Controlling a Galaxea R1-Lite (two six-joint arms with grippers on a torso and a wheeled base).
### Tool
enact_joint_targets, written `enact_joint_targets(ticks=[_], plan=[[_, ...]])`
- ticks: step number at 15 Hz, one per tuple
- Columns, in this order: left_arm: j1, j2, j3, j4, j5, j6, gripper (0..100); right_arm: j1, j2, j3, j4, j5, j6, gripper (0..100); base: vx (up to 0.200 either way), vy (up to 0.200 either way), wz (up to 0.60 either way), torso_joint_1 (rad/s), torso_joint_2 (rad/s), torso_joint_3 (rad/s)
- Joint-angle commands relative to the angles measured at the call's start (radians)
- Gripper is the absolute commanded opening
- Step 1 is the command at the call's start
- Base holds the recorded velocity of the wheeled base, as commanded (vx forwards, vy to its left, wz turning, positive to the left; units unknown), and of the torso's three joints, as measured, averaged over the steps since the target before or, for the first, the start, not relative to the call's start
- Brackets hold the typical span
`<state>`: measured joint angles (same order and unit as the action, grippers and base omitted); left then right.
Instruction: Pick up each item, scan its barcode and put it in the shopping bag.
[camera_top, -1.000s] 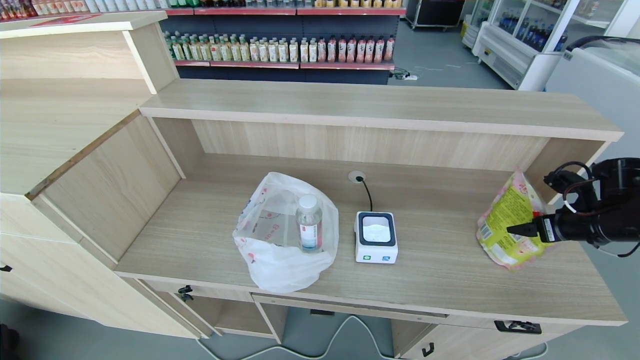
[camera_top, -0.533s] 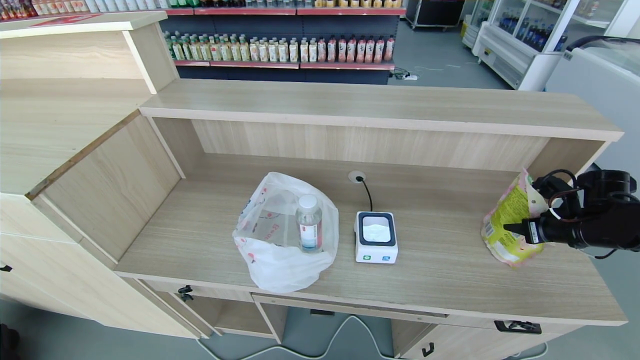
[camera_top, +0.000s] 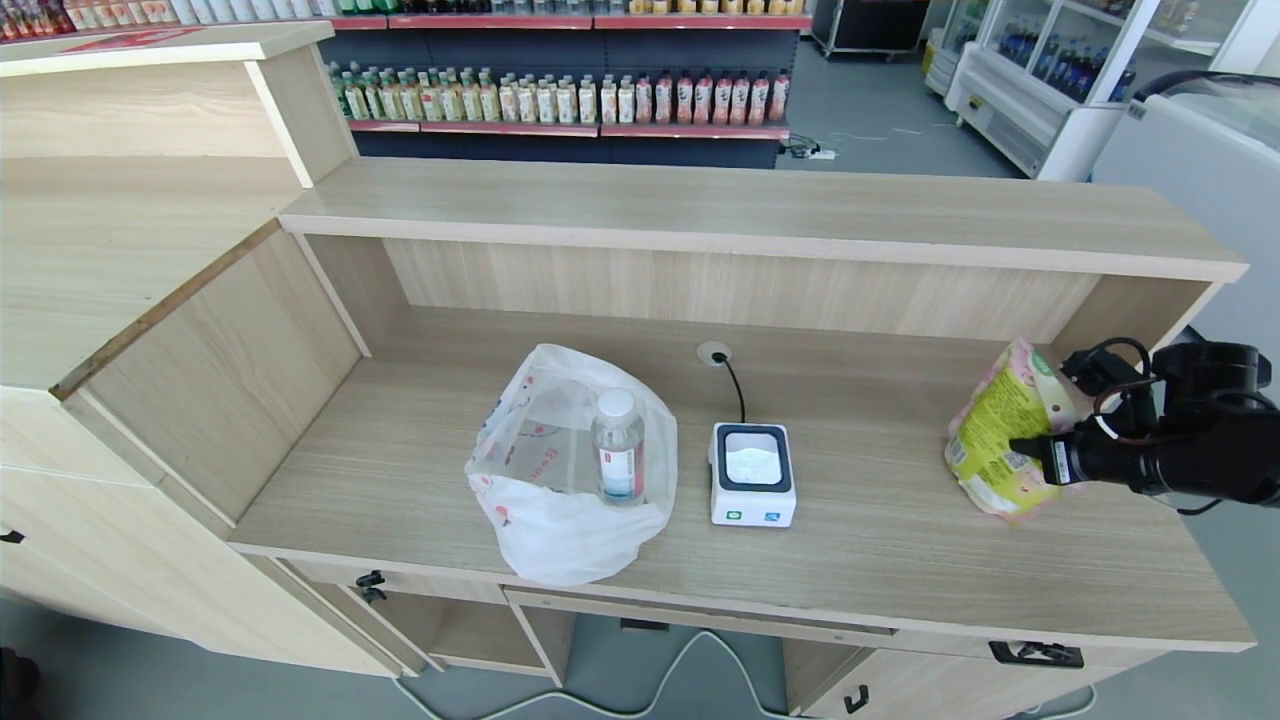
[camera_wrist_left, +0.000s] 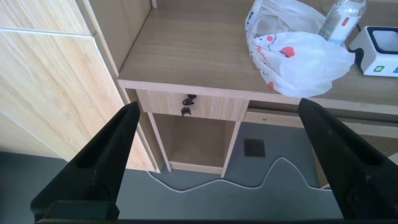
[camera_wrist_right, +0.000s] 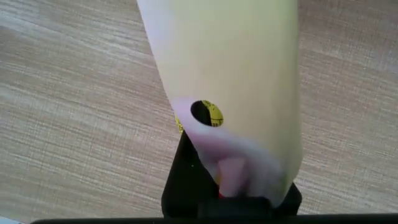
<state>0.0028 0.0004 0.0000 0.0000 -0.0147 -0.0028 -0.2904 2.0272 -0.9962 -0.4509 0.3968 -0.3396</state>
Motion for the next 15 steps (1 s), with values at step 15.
enact_joint_targets(ticks=[15], plan=[[0.000,0.000,0.000,0.000,-0.001,0.000,100,0.519,-0.789,0.113,0.050,0.556,0.326,0,0.000,0.000,0.00,0.000,0.00,0.000]])
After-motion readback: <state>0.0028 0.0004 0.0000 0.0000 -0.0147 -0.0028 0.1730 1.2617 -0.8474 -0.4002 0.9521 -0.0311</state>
